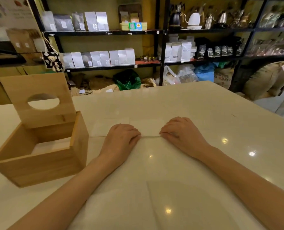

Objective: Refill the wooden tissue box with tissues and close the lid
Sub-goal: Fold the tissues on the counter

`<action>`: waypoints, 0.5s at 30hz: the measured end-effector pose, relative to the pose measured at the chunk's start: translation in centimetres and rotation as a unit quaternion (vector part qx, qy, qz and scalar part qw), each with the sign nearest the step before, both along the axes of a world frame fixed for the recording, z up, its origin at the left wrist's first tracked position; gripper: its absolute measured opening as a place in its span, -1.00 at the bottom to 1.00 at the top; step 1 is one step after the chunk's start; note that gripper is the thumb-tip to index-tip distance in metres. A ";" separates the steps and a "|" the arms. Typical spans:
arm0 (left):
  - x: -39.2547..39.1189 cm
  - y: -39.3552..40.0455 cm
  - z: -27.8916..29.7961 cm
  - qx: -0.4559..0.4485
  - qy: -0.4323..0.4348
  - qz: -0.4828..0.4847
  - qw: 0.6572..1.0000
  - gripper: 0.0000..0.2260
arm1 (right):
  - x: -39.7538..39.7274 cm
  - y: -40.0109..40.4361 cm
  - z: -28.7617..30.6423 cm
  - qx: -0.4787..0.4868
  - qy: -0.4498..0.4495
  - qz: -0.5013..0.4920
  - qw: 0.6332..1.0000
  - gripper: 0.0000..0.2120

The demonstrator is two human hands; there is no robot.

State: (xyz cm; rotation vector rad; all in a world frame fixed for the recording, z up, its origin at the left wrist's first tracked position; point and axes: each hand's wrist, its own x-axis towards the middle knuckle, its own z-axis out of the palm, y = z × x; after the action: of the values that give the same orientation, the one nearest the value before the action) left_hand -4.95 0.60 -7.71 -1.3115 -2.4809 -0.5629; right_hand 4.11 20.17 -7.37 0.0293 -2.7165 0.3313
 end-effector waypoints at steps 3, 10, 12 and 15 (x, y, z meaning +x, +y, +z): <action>0.1 -0.1 0.1 0.023 -0.020 -0.008 0.999 -0.71 | 0.1 -0.4 0.0 -0.034 0.018 -0.003 0.999 -0.75; 1.3 0.0 2.0 0.160 -0.049 -0.001 0.986 -0.80 | 1.1 -1.6 1.9 -0.130 0.125 -0.005 0.984 -0.82; 2.0 0.1 3.6 0.216 -0.049 -0.005 0.975 -0.82 | 1.8 -2.0 3.2 -0.130 0.164 -0.001 0.978 -0.84; 3.2 -0.1 6.1 0.252 -0.034 -0.020 0.967 -0.84 | 3.0 -2.8 5.2 -0.163 0.163 0.005 0.973 -0.86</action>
State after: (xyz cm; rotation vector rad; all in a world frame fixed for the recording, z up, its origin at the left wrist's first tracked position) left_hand -1.72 0.45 -1.61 -1.1478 -2.1523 -1.1732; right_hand 7.06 17.35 -2.14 0.0043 -2.3096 0.7059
